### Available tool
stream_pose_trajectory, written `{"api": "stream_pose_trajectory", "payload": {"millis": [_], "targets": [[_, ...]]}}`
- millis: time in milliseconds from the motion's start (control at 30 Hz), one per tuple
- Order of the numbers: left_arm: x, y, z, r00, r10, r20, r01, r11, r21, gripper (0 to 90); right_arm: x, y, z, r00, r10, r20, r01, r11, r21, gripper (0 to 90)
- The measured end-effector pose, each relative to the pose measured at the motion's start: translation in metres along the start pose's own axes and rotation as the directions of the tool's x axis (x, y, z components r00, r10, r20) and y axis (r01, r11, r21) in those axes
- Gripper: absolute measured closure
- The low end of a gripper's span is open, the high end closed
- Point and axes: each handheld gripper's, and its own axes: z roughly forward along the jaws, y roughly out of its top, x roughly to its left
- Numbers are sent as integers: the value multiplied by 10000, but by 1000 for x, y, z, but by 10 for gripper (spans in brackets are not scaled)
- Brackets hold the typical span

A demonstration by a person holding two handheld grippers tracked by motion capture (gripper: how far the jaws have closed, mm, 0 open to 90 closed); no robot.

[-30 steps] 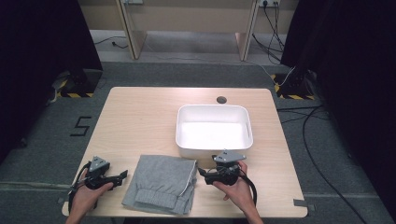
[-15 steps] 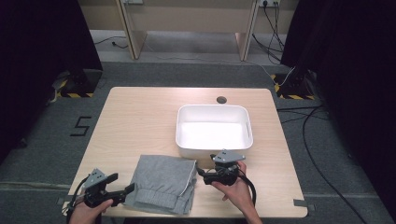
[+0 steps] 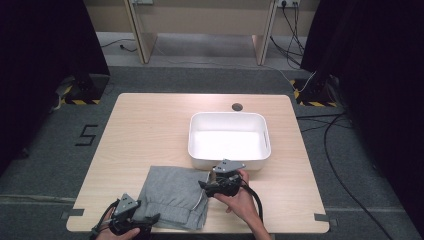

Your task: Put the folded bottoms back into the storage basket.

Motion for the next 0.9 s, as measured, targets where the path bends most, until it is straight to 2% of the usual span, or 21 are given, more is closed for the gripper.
{"api": "stream_pose_trajectory", "payload": {"millis": [133,200,300,400,600,767,833,900], "targets": [[0,0,1,9999,108,-53,-108,9999,-1,142,0,-1,1,10000,10,8,-10,10000,24,259],[-2,0,1,9995,309,-81,-309,9995,-25,166,0,-1,1,10000,-16,5,16,10000,42,259],[-3,-1,0,9988,442,198,-440,9989,-132,277,1,-3,4,10000,35,-38,-34,9999,109,259],[-3,-1,0,9973,522,517,-506,9982,-309,453,3,-4,8,9999,20,-149,-18,9998,192,259],[1,-4,-2,9939,459,998,-416,9981,-452,649,5,-5,9,9998,5,-222,1,9997,240,259],[7,-5,-9,9880,610,1420,-594,9981,-159,693,5,-4,4,9998,29,-212,-27,10000,88,259],[14,-6,-13,9803,725,1836,-739,9973,9,694,6,-4,2,9996,47,-290,-47,10000,-4,259],[21,-8,-15,9791,681,1915,-697,9976,16,694,8,-4,2,9994,3,-332,-2,10000,20,259]]}}
